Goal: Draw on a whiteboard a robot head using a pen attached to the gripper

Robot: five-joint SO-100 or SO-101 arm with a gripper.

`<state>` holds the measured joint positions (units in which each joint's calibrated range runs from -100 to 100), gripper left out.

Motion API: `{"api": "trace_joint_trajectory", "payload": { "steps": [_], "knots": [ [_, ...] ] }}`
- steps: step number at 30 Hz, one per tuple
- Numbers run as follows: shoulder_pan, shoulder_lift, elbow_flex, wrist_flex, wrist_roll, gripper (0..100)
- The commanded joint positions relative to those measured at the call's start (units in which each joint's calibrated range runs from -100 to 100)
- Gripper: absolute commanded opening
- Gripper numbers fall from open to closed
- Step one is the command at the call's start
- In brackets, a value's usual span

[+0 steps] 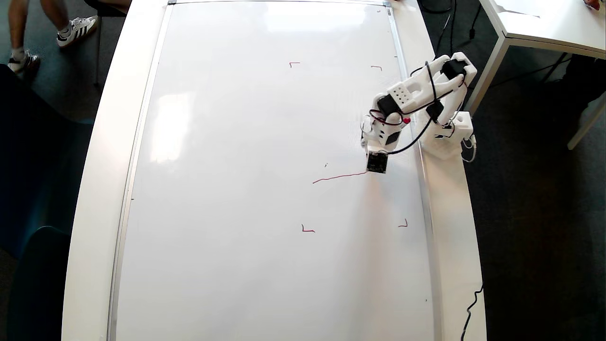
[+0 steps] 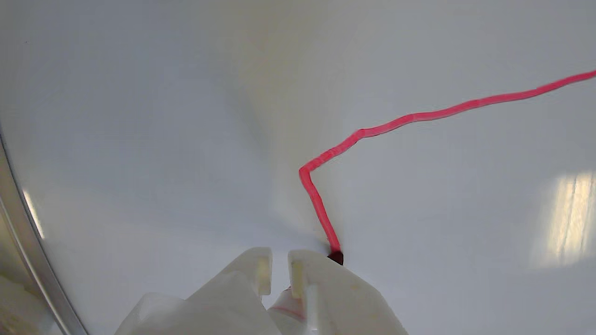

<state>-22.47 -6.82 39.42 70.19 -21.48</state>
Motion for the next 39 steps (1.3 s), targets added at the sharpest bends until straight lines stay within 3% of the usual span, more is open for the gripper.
{"api": "trace_joint_trajectory", "payload": {
  "steps": [1, 8, 20, 26, 39],
  "knots": [
    [6.08, 0.15, 3.38, -0.25, 0.25, 1],
    [18.97, 0.07, 4.83, 0.45, 1.0, 1],
    [42.62, 0.07, 3.65, -0.42, 11.51, 1],
    [48.44, 0.32, 0.29, -0.42, 14.35, 1],
    [49.1, 0.74, -1.88, -2.77, 14.35, 1]
  ]
}}
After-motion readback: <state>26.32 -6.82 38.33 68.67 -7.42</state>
